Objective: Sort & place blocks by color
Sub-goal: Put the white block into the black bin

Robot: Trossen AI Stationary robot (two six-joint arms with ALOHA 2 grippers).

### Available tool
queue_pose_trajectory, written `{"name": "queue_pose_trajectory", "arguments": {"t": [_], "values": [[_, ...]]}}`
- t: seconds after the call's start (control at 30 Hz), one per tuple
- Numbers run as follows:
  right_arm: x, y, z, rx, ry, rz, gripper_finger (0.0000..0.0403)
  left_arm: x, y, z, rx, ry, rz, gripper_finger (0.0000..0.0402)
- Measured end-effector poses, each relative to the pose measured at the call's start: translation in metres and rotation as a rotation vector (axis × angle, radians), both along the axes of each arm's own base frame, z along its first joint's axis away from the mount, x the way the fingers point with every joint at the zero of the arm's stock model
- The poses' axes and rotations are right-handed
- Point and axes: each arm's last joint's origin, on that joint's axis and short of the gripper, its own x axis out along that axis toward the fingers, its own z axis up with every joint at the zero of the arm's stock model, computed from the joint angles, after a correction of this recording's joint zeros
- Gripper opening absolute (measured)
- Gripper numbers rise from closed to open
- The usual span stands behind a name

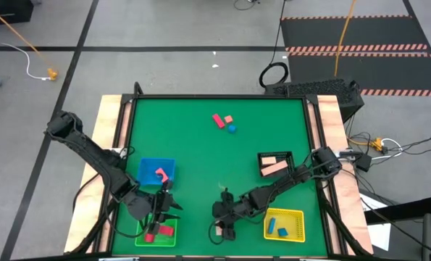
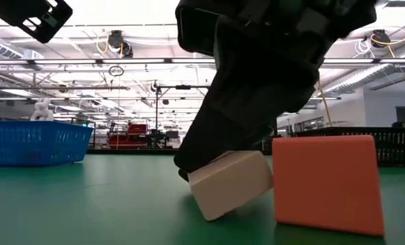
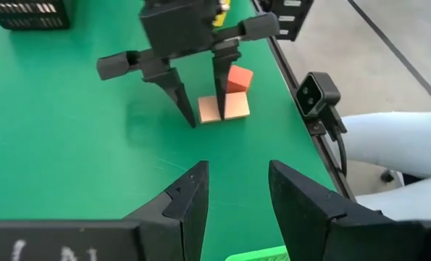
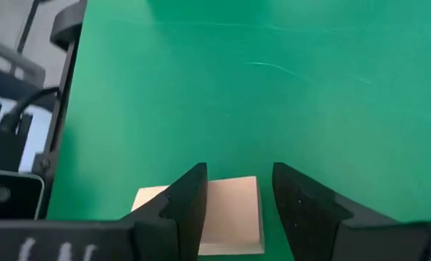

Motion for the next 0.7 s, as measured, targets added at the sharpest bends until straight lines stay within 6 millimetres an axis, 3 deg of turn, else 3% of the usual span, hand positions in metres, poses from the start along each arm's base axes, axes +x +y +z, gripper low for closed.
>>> {"name": "queue_pose_trajectory", "arguments": {"t": [0.33, 0.7], "values": [[-0.01, -0.01, -0.008, -0.285, 0.071, 0.161, 0.0148, -0.001, -0.001, 0.0, -0.014, -0.009, 0.05, 0.0145], [-0.009, -0.044, -0.014, -0.534, 0.165, 0.156, 0.0148, -0.001, 0.0, 0.001, -0.014, -0.015, 0.069, 0.0145]]}}
